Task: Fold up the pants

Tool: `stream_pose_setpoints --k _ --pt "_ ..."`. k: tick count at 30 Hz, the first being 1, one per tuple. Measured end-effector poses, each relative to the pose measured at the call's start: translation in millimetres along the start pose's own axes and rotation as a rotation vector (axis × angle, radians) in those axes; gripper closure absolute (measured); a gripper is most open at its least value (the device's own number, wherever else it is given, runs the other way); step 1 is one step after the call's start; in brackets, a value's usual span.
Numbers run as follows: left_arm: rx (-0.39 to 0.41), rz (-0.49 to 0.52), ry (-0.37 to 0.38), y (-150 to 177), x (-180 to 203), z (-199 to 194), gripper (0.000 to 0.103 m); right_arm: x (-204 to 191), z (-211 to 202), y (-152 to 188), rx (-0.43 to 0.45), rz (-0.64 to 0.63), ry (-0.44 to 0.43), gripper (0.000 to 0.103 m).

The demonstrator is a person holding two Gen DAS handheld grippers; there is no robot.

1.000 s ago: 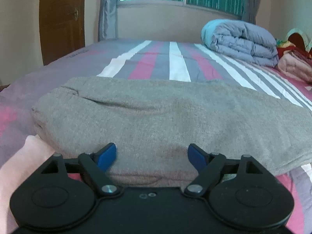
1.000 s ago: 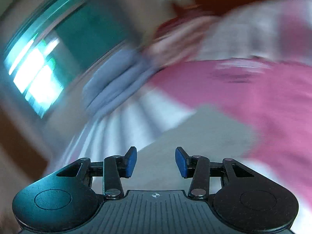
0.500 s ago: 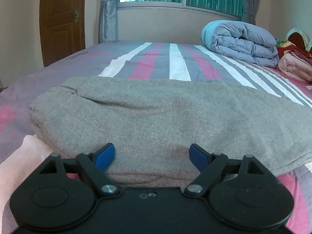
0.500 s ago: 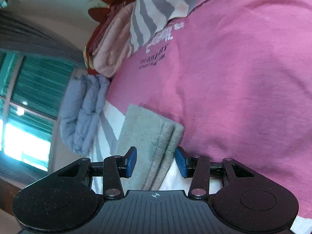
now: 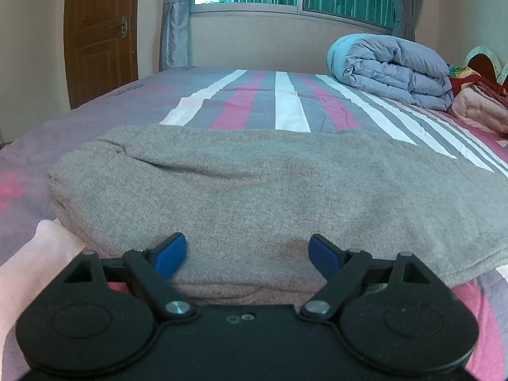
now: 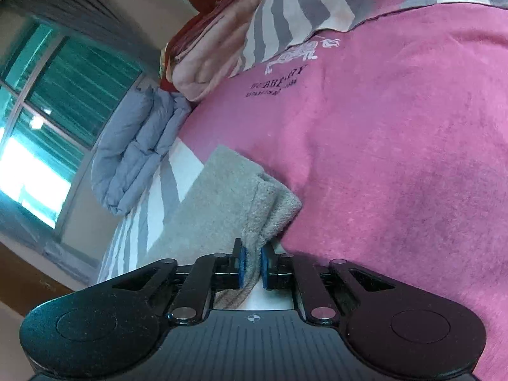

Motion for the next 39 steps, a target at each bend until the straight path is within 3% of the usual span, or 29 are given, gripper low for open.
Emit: stream_pose_setpoints --k 3,5,8,11,15,20,25,29,30,32,33,38,39 --pt "0.003 -0.007 0.004 -0.6 -0.6 -1.0 0.025 8.9 8.2 -4.3 -0.008 0.106 -0.014 0.094" --pt "0.008 -0.004 0.012 -3.2 -2.4 -3.6 0.025 5.0 9.7 -8.1 -0.029 0.095 0.017 0.094" --pt "0.045 -0.011 -0.041 -14.4 -13.6 -17.6 0.034 -25.5 8.0 -13.1 -0.015 -0.070 0.067 0.094" --pt "0.089 -0.086 -0.088 -22.0 -42.5 -33.5 0.032 -70.3 -4.2 -12.8 0.054 -0.200 0.009 0.094" --pt "0.077 -0.171 -0.132 -22.7 -82.1 -45.8 0.029 -157.4 -15.4 6.0 0.100 -0.409 -0.118 0.094" --pt "0.048 -0.227 -0.149 -8.5 -114.6 -56.9 0.028 -258.8 -15.4 84.1 0.061 -0.610 -0.305 0.094" --pt "0.019 -0.285 -0.148 7.6 -129.4 -63.1 0.028 -310.0 -8.9 208.6 -0.105 -0.744 -0.447 0.094" --pt "0.009 -0.273 -0.130 13.5 -126.6 -65.0 0.027 -306.7 -2.4 343.8 -0.410 -0.932 -0.510 0.091" --pt "0.010 -0.273 -0.121 13.9 -125.9 -66.8 0.027 -302.4 -3.6 371.5 -0.456 -1.022 -0.481 0.076" --pt "0.013 -0.276 -0.106 12.8 -122.4 -66.0 0.025 -306.3 -20.8 388.8 -0.348 -1.142 -0.497 0.061" --pt "0.014 -0.275 -0.097 12.9 -121.1 -66.1 0.024 -309.1 -28.4 390.7 -0.359 -1.135 -0.532 0.057" --pt "0.019 -0.287 -0.084 12.3 -114.6 -64.7 0.024 -319.7 -49.8 363.5 -0.326 -0.997 -0.645 0.059" --pt "0.019 -0.292 -0.081 12.0 -113.3 -64.7 0.024 -321.8 -45.8 355.7 -0.312 -0.955 -0.622 0.073"
Point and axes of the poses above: each gripper's, at about its wrist camera, not at the fingertips, and z roughly the way its jaws point, x to its right, y to its underside, the point moved 5 cm from there along z, roughly the way its jaws point, and after that the axes turned 6 degrees about x, right-handed, at the moved point
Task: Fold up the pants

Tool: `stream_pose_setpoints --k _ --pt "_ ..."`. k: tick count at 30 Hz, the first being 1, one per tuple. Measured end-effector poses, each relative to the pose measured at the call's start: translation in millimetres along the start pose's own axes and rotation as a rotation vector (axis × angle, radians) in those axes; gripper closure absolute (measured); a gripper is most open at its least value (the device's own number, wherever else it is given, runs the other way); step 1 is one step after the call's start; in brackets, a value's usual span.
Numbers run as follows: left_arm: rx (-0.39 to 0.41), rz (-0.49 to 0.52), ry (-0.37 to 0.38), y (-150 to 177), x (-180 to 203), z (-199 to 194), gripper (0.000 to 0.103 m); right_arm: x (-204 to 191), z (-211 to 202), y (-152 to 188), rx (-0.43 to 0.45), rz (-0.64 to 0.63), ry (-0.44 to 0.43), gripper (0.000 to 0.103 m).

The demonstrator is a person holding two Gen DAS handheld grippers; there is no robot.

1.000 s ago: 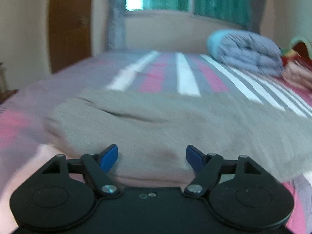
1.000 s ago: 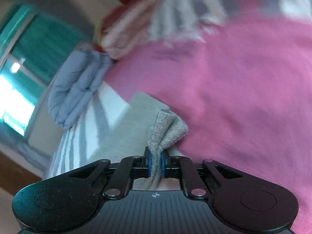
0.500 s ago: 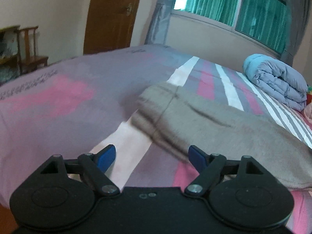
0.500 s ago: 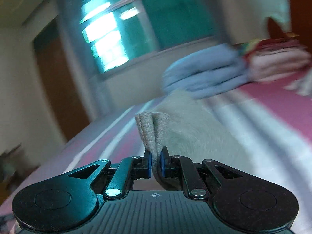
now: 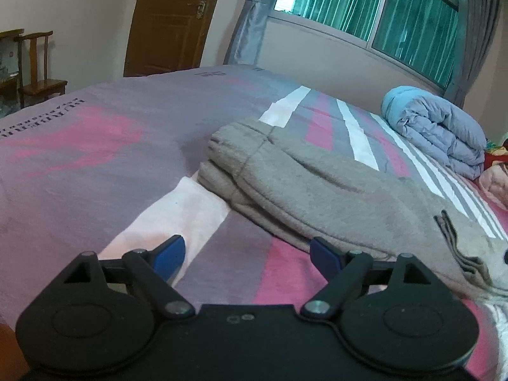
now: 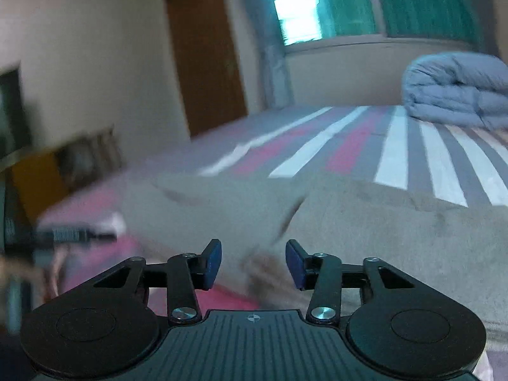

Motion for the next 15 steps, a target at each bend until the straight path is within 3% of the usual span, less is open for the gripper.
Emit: stream_pose_setpoints --k 1,4,5,6,9,11,13,15 --pt "-0.001 -0.003 0.004 0.2 1.7 -0.4 0.024 7.6 -2.6 -4.0 0.002 0.038 0.039 0.087" --pt "-0.006 0.004 0.021 0.5 8.4 -1.0 0.024 31.1 22.9 -3.0 -0.063 0.198 0.167 0.092" --pt "-0.007 0.010 0.027 0.7 10.5 -1.1 0.023 34.4 37.1 11.6 -0.152 0.290 0.129 0.100" --pt "-0.009 0.015 0.030 0.8 12.3 -0.8 0.023 34.3 42.1 19.9 -0.195 0.342 0.104 0.100" --pt "-0.012 0.017 0.037 0.0 16.7 0.6 0.023 32.6 32.1 12.3 -0.171 0.324 0.057 0.100" --pt "-0.005 0.025 0.037 -1.5 19.9 1.4 0.023 39.3 7.0 -3.0 -0.082 0.260 0.074 0.100" --pt "-0.004 0.021 0.037 -2.8 22.9 4.2 0.023 57.7 -32.6 -16.4 0.026 0.206 0.184 0.100" --pt "-0.011 0.006 0.040 -3.2 26.0 8.4 0.022 89.2 -59.2 -21.5 0.070 0.208 0.290 0.100"
Point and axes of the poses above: each gripper's, at about its wrist camera, not at the fingertips, and z roughly the way its jaws point, x to its right, y to its underside, the point moved 5 cm from there along z, roughly the way its jaws point, and after that the axes turned 6 degrees about x, right-handed, at the moved point
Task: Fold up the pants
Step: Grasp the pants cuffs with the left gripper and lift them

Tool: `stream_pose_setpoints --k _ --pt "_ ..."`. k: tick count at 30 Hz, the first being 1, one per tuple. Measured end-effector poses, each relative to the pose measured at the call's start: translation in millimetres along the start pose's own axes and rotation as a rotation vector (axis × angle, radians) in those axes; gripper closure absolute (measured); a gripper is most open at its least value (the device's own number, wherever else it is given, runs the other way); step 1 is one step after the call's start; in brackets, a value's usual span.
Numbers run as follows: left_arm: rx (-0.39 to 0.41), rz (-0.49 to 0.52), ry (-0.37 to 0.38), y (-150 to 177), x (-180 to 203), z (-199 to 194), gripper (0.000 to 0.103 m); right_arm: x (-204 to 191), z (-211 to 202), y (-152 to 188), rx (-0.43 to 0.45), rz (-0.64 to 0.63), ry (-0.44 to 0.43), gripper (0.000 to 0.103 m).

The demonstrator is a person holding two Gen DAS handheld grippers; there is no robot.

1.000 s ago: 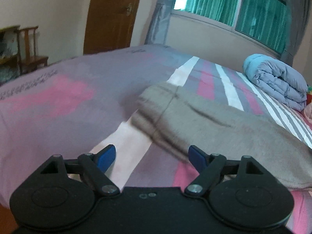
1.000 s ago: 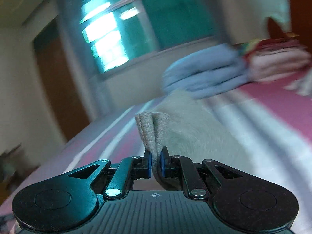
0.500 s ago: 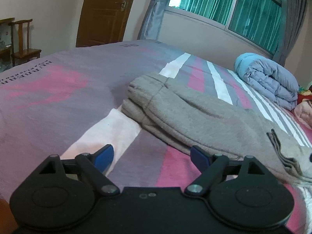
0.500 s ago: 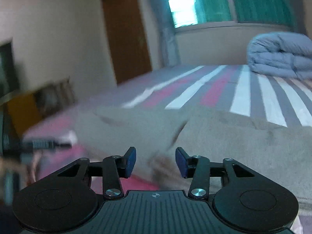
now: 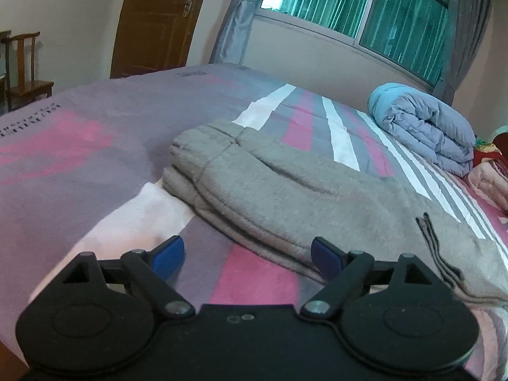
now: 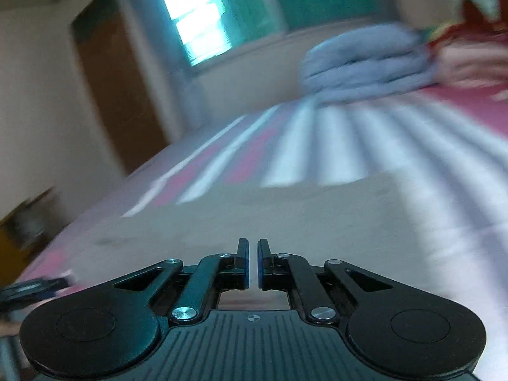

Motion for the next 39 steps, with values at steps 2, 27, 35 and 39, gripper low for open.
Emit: stream_pose_setpoints --k 2,27,35,39 --pt "-0.007 -0.016 0.004 -0.3 3.3 4.9 0.022 40.2 4.3 3.1 -0.057 0.006 0.188 0.100" --pt "-0.088 -0.602 0.255 -5.4 -68.3 68.3 0.051 65.3 -1.8 -20.6 0.050 0.090 0.113 0.048" --pt "-0.067 -0.662 0.313 -6.1 -81.4 101.0 0.077 96.6 -20.6 -21.5 0.068 0.281 0.180 0.048" --pt "0.159 -0.577 0.285 -1.9 -75.7 59.4 0.080 103.2 -20.6 -21.2 0.057 0.310 0.215 0.048"
Point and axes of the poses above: each gripper's, at about its wrist camera, not at the fingertips, and z roughly the way its jaws point, x to its right, y to its underside, the point moved 5 cm from there along z, roughly the way its jaws point, and after that the axes turned 6 degrees about x, right-handed, at the moved point
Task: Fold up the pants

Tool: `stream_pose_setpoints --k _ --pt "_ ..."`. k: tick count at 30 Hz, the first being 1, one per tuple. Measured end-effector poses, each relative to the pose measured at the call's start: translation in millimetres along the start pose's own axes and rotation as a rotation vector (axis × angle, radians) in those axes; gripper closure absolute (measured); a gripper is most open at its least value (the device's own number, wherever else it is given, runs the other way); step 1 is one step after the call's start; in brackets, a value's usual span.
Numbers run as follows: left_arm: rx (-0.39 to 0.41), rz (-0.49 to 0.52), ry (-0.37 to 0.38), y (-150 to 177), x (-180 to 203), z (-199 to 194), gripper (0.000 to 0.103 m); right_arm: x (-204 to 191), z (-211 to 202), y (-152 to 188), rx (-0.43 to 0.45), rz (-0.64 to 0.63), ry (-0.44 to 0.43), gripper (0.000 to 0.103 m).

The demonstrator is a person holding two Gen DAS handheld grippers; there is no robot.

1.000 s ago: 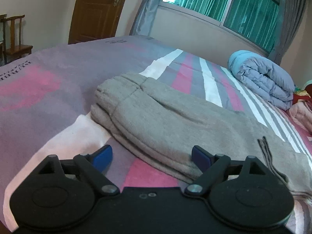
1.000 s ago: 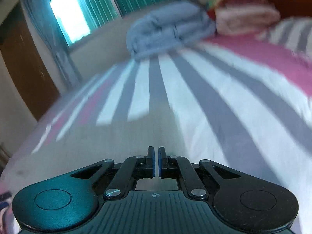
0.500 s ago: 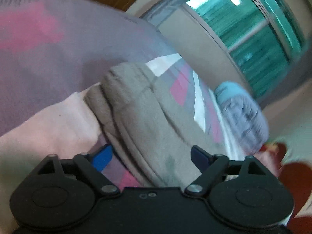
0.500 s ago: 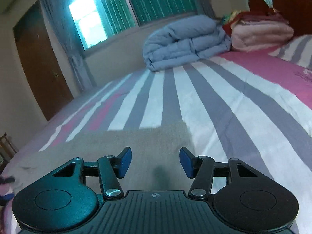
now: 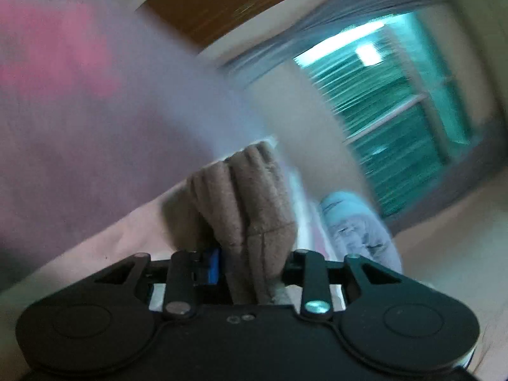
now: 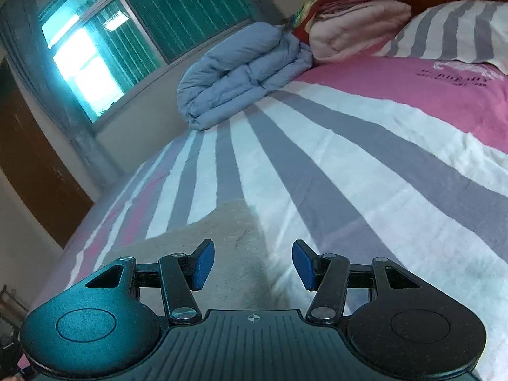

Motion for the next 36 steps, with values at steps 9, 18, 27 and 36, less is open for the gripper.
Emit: stream_pose_setpoints --k 9,18,27,36 --pt "-0.097 0.068 -0.070 4.3 10.6 2.8 0.084 -9.1 3.2 8.9 -0.026 -0.040 -0.039 0.048" --pt "0.000 0.507 -0.001 43.5 180.4 -2.1 0.090 38.5 -23.6 -18.0 0.089 0.059 0.164 0.048" --pt "-0.136 0.912 0.211 208.4 329.5 29.5 0.091 82.2 -36.9 -34.0 0.115 0.159 0.201 0.048" --pt "-0.289 1.182 0.170 373.3 340.9 52.3 0.092 114.7 -47.3 -41.7 0.129 0.301 0.202 0.048"
Point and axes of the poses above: each gripper's, at about its wrist camera, not at the fingertips, and z roughly the way its jaws point, x to its right, y to its underside, the point moved 5 cm from there along z, roughly the way its jaws point, and after that the axes turned 6 degrees about x, right-handed, at the moved point
